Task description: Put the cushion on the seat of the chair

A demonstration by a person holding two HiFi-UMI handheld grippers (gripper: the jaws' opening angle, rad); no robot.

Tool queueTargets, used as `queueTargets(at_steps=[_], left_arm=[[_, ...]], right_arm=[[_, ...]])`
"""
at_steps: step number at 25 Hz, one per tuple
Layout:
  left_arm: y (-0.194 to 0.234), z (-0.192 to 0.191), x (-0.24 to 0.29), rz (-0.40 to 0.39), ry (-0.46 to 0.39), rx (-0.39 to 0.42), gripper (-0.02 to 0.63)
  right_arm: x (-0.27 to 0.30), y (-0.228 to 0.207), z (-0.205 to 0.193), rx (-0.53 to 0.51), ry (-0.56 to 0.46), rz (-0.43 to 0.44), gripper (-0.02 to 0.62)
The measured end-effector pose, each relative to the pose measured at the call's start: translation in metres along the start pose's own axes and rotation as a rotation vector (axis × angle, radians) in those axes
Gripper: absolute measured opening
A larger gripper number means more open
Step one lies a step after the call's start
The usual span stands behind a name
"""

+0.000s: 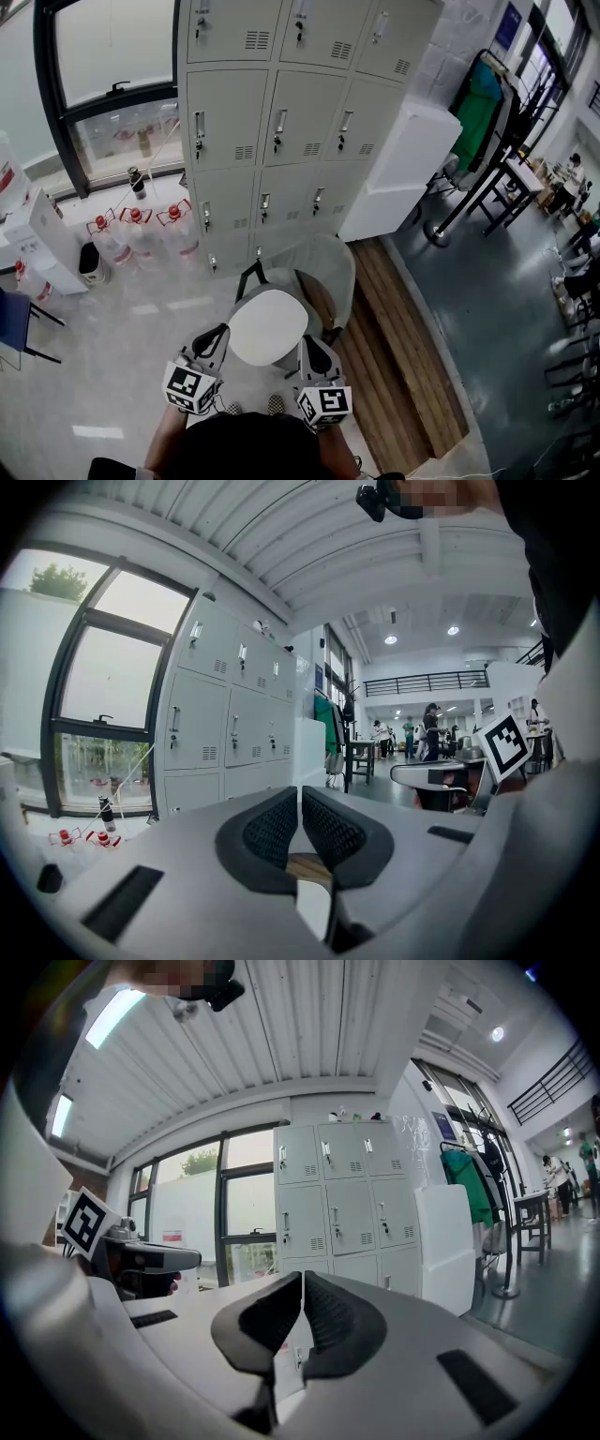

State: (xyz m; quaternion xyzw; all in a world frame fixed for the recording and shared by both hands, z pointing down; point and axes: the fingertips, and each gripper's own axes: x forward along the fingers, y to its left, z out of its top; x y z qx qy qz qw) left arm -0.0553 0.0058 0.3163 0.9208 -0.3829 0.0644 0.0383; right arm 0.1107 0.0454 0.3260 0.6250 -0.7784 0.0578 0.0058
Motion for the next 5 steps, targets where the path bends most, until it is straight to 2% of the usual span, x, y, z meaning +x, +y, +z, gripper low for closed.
queueTargets(at_steps=[5], left_arm=[[0.0006,-0.0008,0.0019,-0.003,-0.006,0.0,0.028]], right_arm=[[0.0009,-0.0004,-0.0027,0.003,-0.001,0.0,0.035]])
